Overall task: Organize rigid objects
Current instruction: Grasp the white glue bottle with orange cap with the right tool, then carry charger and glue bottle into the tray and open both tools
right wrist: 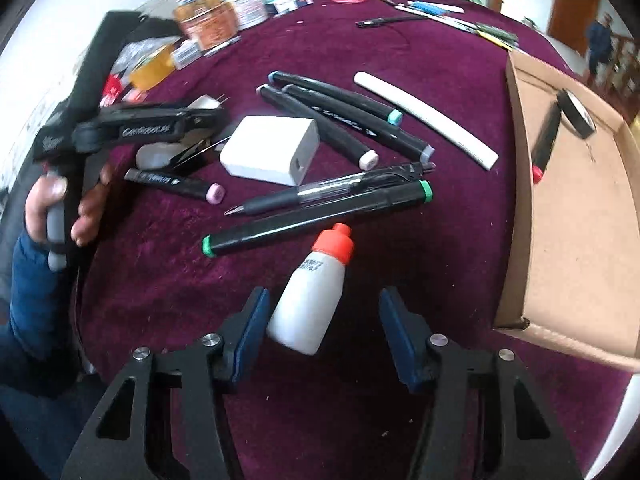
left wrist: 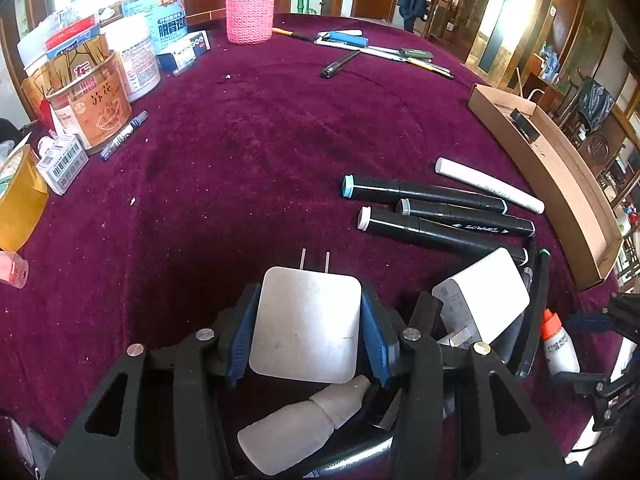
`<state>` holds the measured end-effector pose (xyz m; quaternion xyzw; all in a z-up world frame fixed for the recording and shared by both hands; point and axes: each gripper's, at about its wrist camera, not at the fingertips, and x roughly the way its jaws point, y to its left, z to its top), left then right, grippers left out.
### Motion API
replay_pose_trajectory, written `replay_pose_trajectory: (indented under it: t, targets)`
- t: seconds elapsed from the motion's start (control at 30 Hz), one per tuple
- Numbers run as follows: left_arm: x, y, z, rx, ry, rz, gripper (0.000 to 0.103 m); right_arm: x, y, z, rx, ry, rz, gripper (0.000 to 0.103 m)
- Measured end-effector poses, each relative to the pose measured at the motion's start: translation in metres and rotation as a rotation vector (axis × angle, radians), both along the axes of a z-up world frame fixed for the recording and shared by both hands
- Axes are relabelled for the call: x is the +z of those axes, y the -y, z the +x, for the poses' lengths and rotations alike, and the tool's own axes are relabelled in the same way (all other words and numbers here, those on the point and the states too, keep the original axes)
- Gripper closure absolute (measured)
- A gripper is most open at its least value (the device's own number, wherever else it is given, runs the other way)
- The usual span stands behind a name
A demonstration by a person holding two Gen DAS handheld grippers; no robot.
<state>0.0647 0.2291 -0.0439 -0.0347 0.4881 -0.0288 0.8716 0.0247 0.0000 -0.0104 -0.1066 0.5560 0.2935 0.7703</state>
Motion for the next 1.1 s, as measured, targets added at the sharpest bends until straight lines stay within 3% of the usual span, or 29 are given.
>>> replay_pose_trajectory:
  t: [0.07,0.17,0.4,0.73,1.1]
  targets:
    - [0.000,0.002,0.000,0.002,0.006,0.013,0.058,-0.002,0.000,0.002,-0.031,-0.002,0.016,0.059]
    - [0.000,0.003,-0.001,0.001,0.014,0.024,0.058,-0.001,-0.004,-0.002,-0.071,0.053,0.005,0.078]
    - [0.005,0.000,-0.004,0.004,0.026,-0.009,0.059,0.009,0.014,-0.010,-0.122,0.074,0.097,0.079]
    - [0.035,0.009,-0.016,-0.013,0.083,-0.055,0.059,0.034,0.036,-0.014,-0.185,0.135,0.197,0.079]
    - [0.071,0.078,-0.017,-0.149,0.118,-0.102,0.059,0.054,0.090,-0.002,-0.301,0.175,0.283,0.079]
